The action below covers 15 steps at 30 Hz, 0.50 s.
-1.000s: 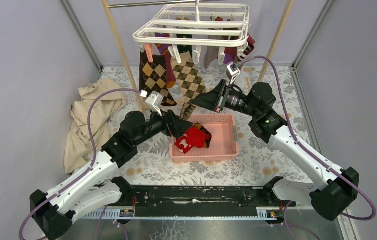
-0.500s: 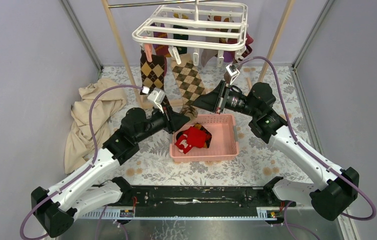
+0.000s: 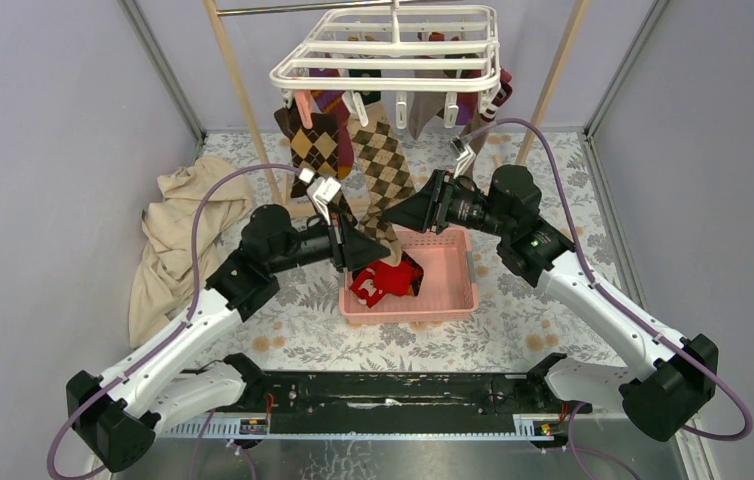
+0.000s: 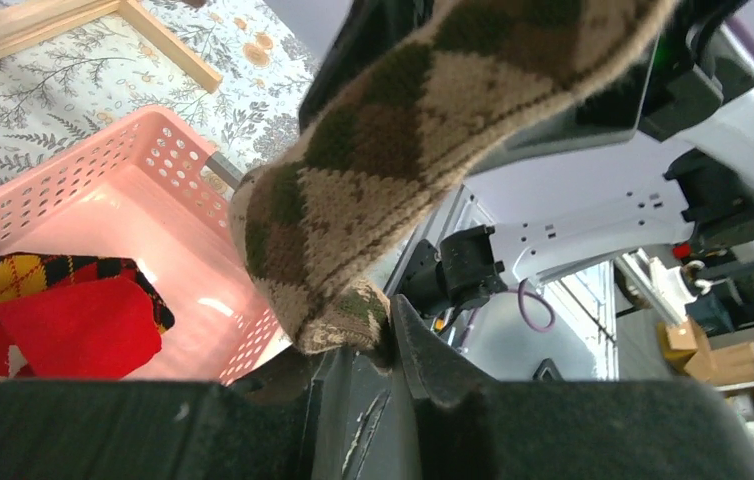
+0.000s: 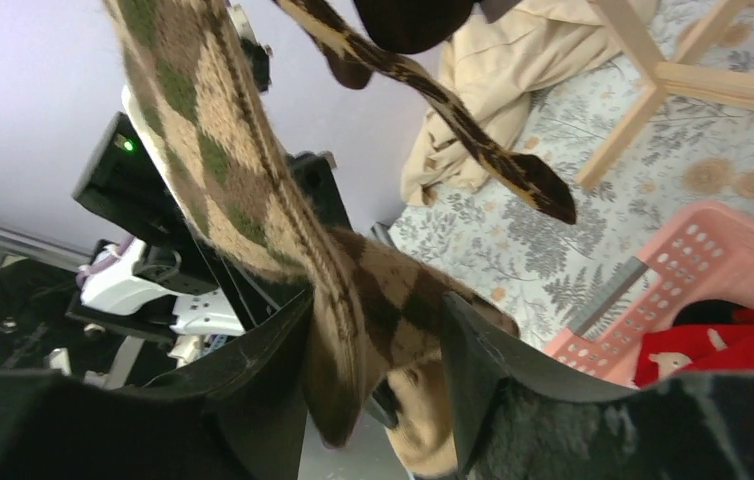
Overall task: Remove the socks clipped to the hanger
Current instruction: Remove the sock from the hanger.
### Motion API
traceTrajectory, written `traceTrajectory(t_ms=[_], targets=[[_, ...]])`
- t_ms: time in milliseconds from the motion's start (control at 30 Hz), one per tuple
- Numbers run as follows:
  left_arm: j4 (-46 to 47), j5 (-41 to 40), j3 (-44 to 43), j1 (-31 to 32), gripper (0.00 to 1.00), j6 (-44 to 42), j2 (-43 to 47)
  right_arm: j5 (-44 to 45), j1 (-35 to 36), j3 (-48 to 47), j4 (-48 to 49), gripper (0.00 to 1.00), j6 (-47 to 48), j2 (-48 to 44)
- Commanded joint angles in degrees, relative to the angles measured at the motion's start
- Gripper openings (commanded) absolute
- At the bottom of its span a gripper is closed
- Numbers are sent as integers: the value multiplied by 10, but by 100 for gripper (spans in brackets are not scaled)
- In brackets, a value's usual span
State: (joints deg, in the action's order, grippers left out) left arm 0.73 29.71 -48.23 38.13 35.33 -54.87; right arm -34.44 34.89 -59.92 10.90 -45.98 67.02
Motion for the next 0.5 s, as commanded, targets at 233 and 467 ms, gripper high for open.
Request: traceTrajectory(t_ms=[233, 467], targets=[[187, 225, 53, -147, 25, 182, -15, 103, 3, -2, -60, 57, 92, -66], [257, 259, 50, -167, 25, 236, -27, 115, 5, -38, -83, 56, 133, -99]])
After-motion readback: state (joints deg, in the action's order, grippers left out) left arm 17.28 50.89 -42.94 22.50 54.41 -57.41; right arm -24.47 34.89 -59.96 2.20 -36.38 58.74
